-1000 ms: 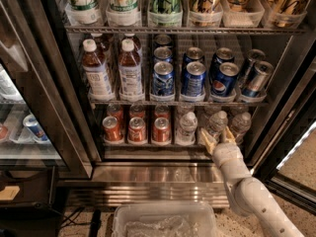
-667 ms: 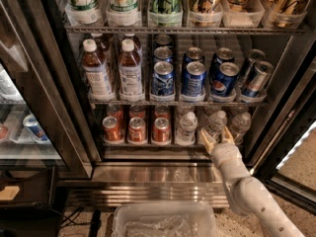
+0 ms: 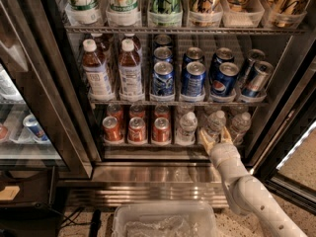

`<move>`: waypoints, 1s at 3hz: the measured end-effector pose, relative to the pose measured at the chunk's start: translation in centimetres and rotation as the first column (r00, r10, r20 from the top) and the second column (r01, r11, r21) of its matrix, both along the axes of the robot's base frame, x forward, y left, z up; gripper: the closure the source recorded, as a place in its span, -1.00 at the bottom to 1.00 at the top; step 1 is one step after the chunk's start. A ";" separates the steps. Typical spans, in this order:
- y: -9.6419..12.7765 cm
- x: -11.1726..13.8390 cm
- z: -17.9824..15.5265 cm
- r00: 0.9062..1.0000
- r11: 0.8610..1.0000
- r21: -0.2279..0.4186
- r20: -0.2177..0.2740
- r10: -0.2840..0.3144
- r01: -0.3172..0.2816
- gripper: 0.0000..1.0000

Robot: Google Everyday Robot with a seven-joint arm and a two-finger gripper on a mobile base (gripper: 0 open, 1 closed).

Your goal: Pick water bottle from bottom shelf of fridge

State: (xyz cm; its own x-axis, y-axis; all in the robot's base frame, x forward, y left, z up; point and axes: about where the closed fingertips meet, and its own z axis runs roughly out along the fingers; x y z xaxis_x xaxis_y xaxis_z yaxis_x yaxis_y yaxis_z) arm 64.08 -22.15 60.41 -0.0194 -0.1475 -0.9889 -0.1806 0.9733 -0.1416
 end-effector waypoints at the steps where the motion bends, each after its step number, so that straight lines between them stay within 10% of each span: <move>1: 0.0 0.0 0.5 1.000 1.000 0.000 0.000 0.000 0.000 1.00; 3: 0.1 -0.9 2.9 0.999 1.000 0.019 0.039 0.017 -0.018 1.00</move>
Offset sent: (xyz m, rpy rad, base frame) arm -0.0271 -0.0047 0.0915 0.0614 -0.1029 0.0393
